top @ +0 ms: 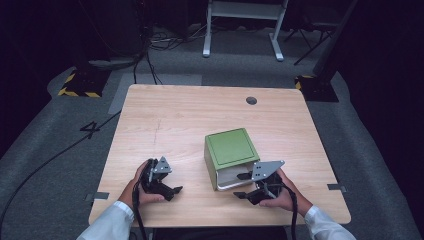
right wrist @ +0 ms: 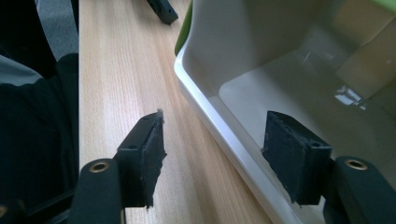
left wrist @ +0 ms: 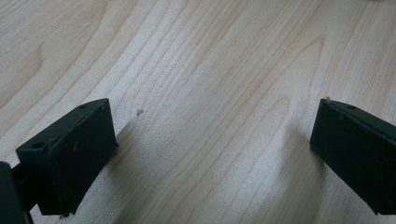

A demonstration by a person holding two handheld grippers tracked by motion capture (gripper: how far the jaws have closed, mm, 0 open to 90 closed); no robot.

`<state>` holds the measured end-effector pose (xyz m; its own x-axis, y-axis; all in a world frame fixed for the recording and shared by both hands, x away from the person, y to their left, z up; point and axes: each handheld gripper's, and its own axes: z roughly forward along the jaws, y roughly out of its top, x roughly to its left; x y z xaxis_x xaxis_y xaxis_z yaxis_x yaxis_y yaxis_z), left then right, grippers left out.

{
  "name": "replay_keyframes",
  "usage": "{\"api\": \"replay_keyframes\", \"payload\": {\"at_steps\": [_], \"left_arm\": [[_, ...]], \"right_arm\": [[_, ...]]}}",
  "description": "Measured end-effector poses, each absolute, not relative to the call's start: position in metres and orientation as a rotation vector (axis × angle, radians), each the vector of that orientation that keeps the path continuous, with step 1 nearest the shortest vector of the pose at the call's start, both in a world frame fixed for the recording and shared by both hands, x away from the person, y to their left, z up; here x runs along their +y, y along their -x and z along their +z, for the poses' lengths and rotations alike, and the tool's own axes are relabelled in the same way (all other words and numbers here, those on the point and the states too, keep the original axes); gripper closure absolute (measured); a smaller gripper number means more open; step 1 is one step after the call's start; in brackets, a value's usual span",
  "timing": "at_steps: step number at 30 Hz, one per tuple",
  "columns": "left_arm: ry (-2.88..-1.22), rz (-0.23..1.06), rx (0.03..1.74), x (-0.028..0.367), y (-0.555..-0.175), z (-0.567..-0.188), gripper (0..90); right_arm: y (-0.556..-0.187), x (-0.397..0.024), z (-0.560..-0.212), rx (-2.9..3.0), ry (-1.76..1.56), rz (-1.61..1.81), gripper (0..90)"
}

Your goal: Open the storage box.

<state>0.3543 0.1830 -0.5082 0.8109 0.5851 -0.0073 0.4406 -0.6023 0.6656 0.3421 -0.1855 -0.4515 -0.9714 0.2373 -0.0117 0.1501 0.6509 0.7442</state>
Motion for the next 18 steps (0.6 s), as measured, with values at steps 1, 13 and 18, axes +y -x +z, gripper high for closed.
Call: {"api": "replay_keyframes", "payload": {"at_steps": [1, 13, 18], "left_arm": [[-2.314, 0.277, 0.751, 0.183, -0.354, -0.508, 0.5], [-2.313, 0.276, 0.751, 0.183, -0.354, -0.508, 0.5], [-2.313, 0.277, 0.75, 0.183, -0.354, -0.508, 0.5]], "right_arm": [[-0.343, -0.185, -0.453, 2.759, -0.327, 1.223, 39.6], [-0.349, -0.19, -0.46, 2.767, -0.348, 1.2, 51.3], [-0.352, -0.196, -0.459, 2.789, -0.329, 1.205, 56.9]]}}
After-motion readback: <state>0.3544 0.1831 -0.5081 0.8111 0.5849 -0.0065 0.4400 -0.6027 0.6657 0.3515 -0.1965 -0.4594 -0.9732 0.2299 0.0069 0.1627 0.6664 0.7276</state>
